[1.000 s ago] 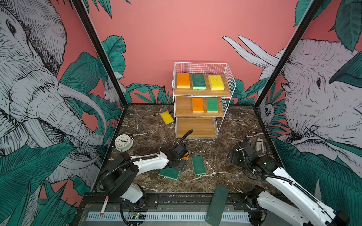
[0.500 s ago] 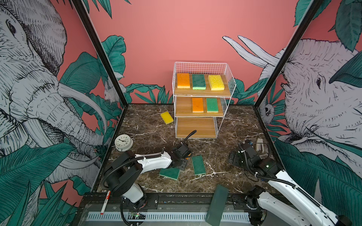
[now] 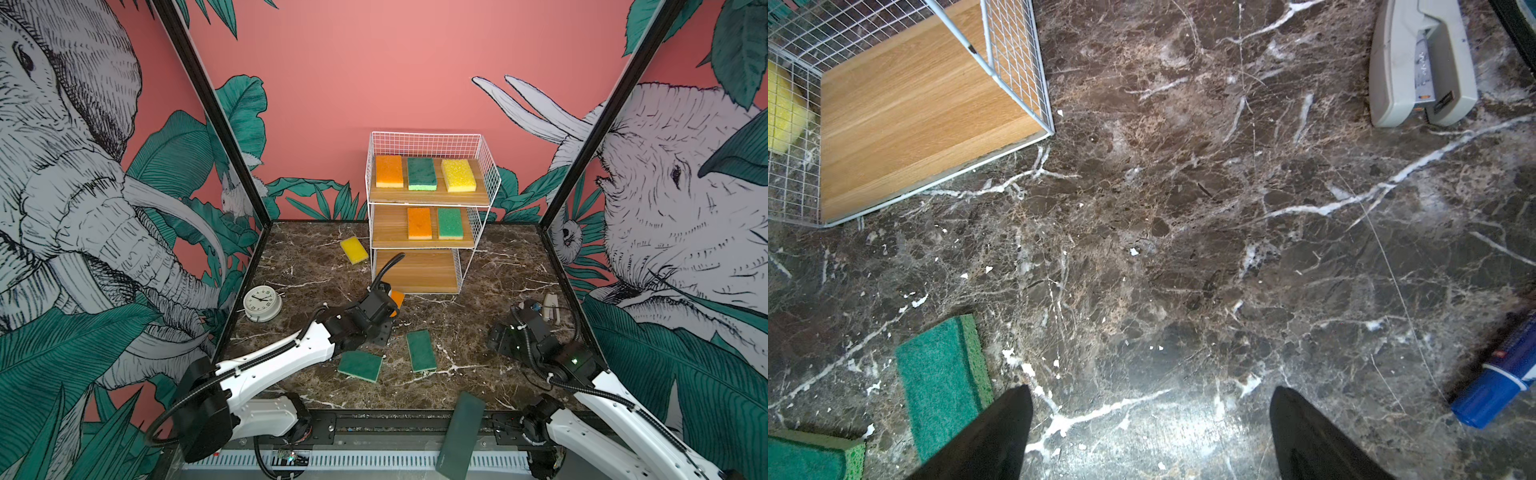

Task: Arrange cleaning sponges on a shelf
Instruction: Pick up the cleaning sponge from the center of the table, then place the cleaning sponge on the shelf.

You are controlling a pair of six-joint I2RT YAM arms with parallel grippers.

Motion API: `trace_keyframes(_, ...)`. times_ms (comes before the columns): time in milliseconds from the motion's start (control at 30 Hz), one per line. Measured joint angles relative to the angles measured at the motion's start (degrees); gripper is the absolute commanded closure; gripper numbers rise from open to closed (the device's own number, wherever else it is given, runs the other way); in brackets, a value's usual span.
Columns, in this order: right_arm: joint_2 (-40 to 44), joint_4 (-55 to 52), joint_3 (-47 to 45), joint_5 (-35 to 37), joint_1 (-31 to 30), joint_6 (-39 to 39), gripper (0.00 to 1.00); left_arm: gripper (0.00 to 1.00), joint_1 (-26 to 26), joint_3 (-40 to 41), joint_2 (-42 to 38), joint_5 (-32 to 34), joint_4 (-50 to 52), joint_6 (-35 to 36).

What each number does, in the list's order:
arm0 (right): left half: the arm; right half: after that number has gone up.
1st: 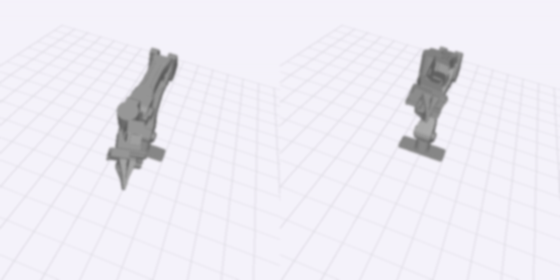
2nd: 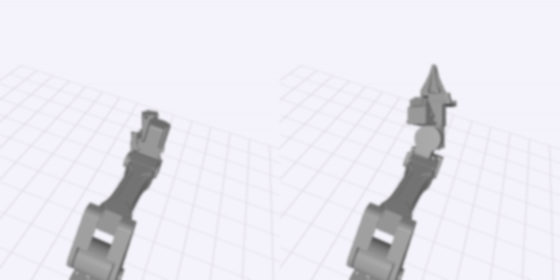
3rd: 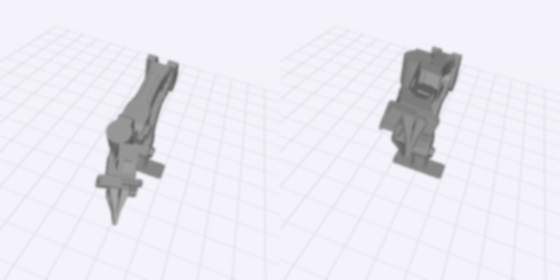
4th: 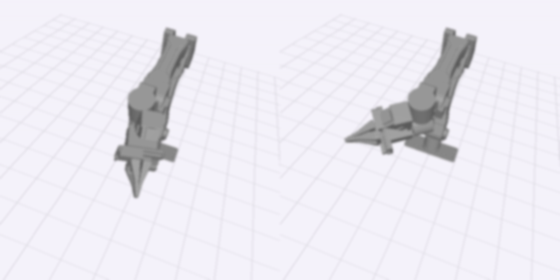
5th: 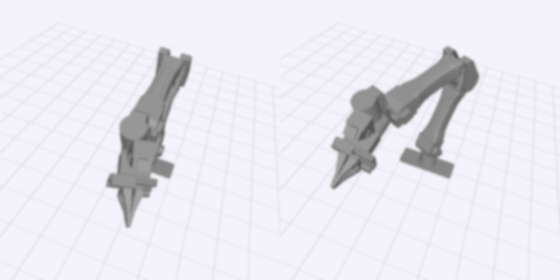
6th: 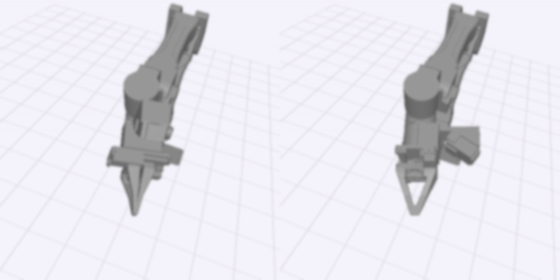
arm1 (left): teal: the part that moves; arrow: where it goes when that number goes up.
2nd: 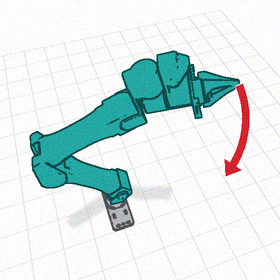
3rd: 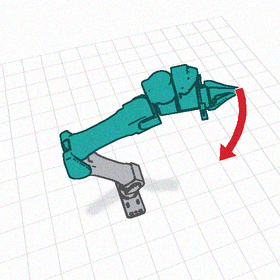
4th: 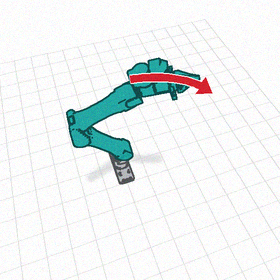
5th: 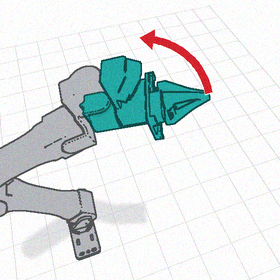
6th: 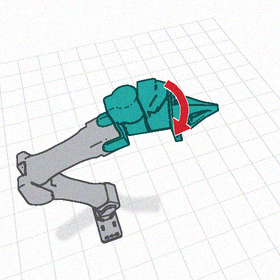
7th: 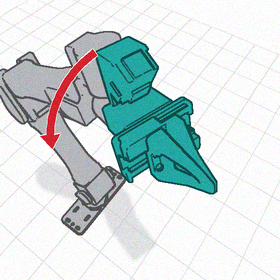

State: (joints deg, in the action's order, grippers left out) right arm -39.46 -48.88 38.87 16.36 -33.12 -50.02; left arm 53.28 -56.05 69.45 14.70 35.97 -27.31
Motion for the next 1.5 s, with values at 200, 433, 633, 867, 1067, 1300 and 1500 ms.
trace_keyframes(200, 0.3, 1.3, 1.6, 1.9, 0.0, 3.4, 0.08, 0.50, 0.0, -5.7, -2.5, 3.0, 0.6, -2.8)
trace_keyframes(433, -3.9, 4.3, 4.7, 2.7, 0.2, 7.7, 0.08, 0.48, 0.0, -13.7, 1.9, 8.0, 0.1, -4.2)
trace_keyframes(633, -7.1, 6.5, 5.8, 1.1, 0.2, 11.1, 0.08, 0.46, 0.0, -21.7, 6.8, 12.4, -0.7, -3.9)
trace_keyframes(867, -7.8, 8.3, 8.3, -0.1, 0.4, 13.4, 0.08, 0.46, -0.1, -30.7, 13.9, 16.9, -0.2, -2.9)
trace_keyframes(1067, -7.6, 9.6, 8.4, -1.2, 0.7, 13.8, 0.08, 0.47, -0.5, -32.4, 17.7, 19.3, -0.4, -2.6)
trace_keyframes(1300, -7.6, 10.1, 8.4, -1.9, 1.0, 14.7, 0.08, 0.48, -1.8, -32.4, 18.2, 21.5, -3.2, -1.8)
trace_keyframes(1500, -8.0, 11.2, 8.5, -2.2, 1.3, 15.0, 0.07, 0.47, -3.0, -32.3, 18.2, 22.5, -7.2, -1.6)
